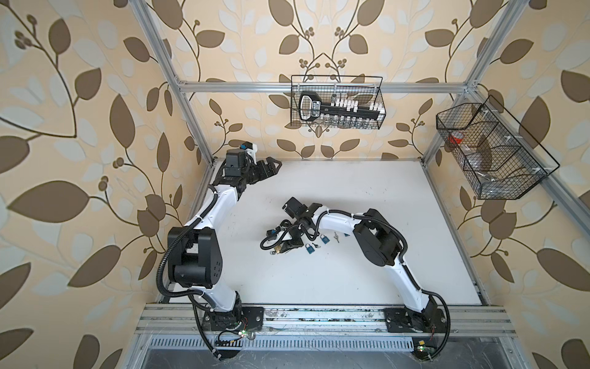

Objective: Lock with the key

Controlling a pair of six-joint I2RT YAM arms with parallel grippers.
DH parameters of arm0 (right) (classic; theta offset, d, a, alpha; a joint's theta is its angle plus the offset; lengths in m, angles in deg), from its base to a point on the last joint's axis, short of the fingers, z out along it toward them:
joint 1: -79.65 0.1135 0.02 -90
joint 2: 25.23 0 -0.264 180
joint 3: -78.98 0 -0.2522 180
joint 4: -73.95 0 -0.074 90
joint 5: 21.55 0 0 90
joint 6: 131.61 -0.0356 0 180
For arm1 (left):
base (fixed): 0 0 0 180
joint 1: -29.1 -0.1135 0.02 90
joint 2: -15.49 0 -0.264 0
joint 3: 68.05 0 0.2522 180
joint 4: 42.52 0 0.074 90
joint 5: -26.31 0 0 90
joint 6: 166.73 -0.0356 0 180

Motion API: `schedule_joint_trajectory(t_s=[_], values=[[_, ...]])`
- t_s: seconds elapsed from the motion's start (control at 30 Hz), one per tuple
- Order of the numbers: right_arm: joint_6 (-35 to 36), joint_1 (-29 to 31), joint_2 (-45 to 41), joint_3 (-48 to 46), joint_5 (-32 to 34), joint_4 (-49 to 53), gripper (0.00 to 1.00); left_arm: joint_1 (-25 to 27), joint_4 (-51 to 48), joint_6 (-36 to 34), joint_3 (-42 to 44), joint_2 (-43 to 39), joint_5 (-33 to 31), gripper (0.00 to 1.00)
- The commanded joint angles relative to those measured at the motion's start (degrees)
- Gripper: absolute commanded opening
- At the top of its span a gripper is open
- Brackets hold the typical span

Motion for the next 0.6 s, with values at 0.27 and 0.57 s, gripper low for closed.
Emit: schedule_joint_trajectory(t_s=[0.27,0.57], values=[[-13.06,-1.77,-14.82,-15.16,-0.58,-26.47,0.0,-1.39,3.78,1.5,-0.96,-1.31,1.95,0.97],[-28.47,-6.61,-42.24,-41.77,2.31,-48.34,0.0,-0.96,5.71,1.42,-2.93,-0.89,8.59,0.95]])
